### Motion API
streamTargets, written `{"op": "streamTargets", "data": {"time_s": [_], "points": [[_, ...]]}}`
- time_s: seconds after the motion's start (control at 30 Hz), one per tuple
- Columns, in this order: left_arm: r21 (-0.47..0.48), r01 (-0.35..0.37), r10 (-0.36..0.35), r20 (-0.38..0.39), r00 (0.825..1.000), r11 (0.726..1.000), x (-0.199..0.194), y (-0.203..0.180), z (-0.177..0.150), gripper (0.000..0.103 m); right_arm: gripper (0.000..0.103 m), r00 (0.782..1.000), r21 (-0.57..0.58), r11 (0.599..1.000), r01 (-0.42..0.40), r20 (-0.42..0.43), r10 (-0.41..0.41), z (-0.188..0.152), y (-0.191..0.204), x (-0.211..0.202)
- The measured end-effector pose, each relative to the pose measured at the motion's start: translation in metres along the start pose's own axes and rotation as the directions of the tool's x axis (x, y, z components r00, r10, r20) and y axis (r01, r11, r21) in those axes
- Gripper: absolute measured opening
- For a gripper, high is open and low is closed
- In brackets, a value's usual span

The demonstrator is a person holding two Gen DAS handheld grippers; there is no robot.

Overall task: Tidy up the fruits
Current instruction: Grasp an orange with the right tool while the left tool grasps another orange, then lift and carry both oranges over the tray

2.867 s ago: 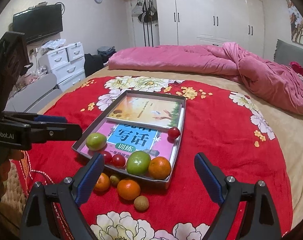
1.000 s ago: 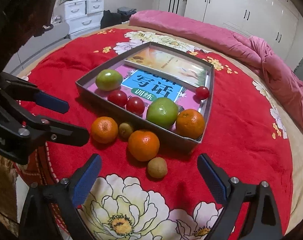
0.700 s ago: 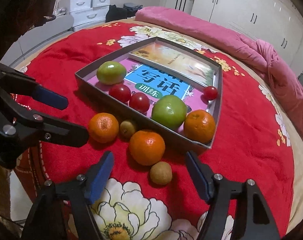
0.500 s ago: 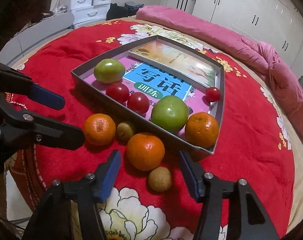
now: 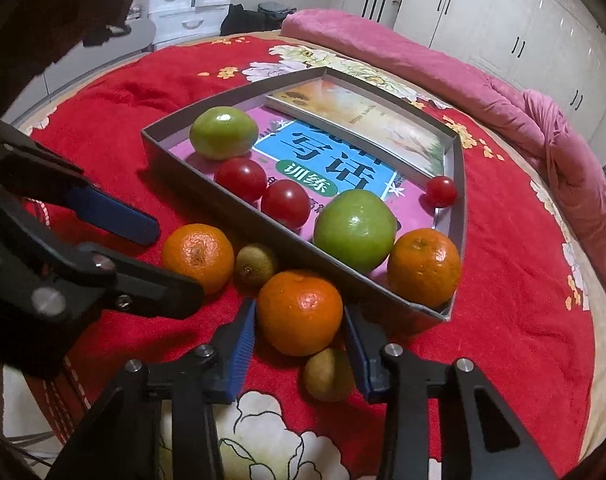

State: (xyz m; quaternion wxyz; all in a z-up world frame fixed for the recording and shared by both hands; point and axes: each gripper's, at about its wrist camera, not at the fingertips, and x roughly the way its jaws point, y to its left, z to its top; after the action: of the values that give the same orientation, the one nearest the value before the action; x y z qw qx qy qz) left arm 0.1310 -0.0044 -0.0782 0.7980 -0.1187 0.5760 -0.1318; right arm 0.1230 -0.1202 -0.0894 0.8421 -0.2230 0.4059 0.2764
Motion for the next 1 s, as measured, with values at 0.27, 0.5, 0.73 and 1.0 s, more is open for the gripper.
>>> {"op": "streamTargets", "data": {"time_s": [0.27, 0.5, 0.73, 1.0], "points": [[0.018, -0.001, 0.001, -0.006, 1.000, 1.000, 0.012, -0.006, 0.008, 0.050, 0.041, 0.999, 0.034, 0.999, -0.027, 0.030, 0.026, -0.002, -0.007, -0.011], [0.015, -0.001, 0.001, 0.006, 1.000, 1.000, 0.016, 0.001, 0.006, 0.040, 0.041, 0.997, 0.099, 0.993, -0.066, 0.052, 0.061, -0.004, -0.014, -0.023], [-0.001, 0.012, -0.012, 0.015, 1.000, 1.000, 0.006, 0.008, 0.003, 0.040, 0.041, 0.991, 0.150, 0.982, -0.116, 0.085, 0.104, -0.004, -0.018, -0.034], [-0.029, 0.011, -0.010, 0.057, 0.998, 1.000, -0.021, 0.019, 0.000, 0.040, 0.041, 0.985, 0.180, 0.973, -0.148, 0.116, 0.128, -0.001, -0.019, -0.046]]}}
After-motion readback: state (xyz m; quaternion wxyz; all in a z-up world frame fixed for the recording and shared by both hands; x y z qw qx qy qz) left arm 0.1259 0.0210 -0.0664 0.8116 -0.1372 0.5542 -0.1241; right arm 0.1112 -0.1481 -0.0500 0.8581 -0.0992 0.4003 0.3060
